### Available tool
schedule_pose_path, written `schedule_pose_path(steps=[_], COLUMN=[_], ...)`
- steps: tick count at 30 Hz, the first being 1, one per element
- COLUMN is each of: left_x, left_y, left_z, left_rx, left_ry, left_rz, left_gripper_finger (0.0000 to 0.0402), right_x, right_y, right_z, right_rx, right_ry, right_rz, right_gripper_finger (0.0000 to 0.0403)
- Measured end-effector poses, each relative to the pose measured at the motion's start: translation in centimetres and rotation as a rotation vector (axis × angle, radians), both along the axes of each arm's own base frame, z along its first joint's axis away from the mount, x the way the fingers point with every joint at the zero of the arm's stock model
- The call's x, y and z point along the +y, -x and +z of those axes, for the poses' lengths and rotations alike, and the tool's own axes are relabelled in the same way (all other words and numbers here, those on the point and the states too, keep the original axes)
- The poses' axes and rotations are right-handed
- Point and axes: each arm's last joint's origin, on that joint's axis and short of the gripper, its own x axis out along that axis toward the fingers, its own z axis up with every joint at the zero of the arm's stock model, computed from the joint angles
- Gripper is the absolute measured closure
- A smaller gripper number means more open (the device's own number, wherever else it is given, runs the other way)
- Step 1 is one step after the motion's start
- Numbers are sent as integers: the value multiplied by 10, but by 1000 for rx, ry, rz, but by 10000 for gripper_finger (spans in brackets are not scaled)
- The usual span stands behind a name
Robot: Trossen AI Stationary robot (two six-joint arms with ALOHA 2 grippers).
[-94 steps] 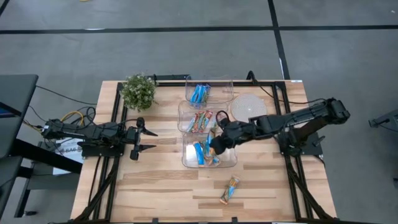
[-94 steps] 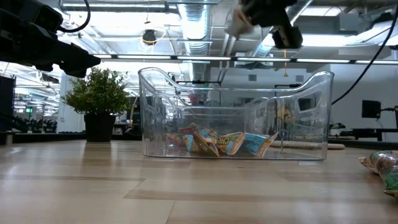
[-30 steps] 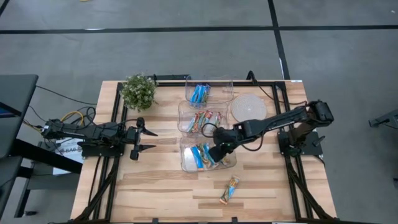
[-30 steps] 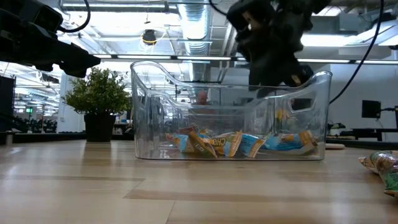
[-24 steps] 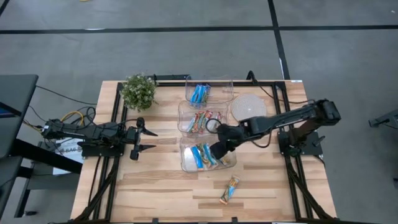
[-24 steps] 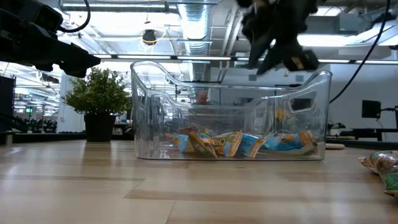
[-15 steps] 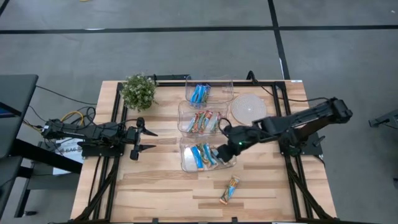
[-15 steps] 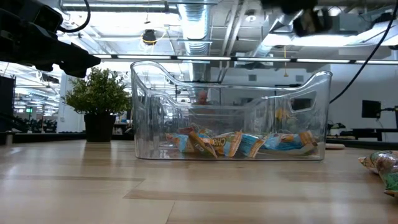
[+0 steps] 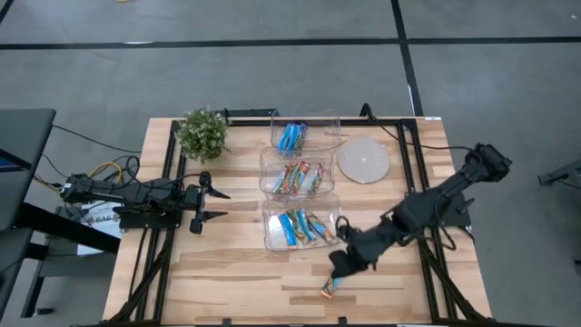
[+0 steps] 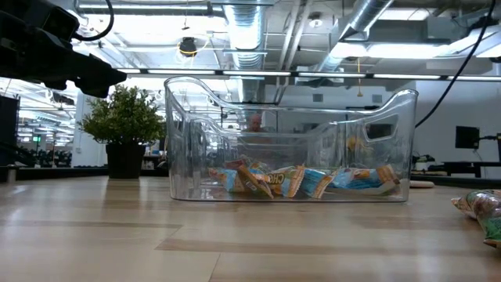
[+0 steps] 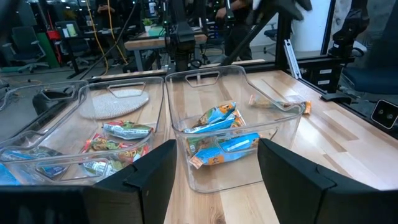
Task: Pick and place Granola Bars by type
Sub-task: Put the yellow granola bar into the bottom transparent bin
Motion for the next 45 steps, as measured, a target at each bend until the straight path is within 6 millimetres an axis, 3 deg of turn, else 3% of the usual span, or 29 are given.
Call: schedule_pose_path(steps=[7,14,24,37,45], left_x=[0,0,0,0,0], left_y=[0,0,0,0,0], left_z=[0,0,0,0,0], left_rx=[0,0,0,0,0], left_ry=[0,0,0,0,0], left_rz=[0,0,0,0,0], left_gripper_finger=[182,182,182,182,182], right_x=[40,59,52,42,39], right_y=[1,0,-8,-4,-14], right_z=[-43,-76,-106,-116,-131], right_rx=[261,357,434,556,560], right_ry=[-71,-39,78,133,149], right_rz=[-80,-124,-230,-360,-416], right_gripper_finger=[316,316,307,153,138])
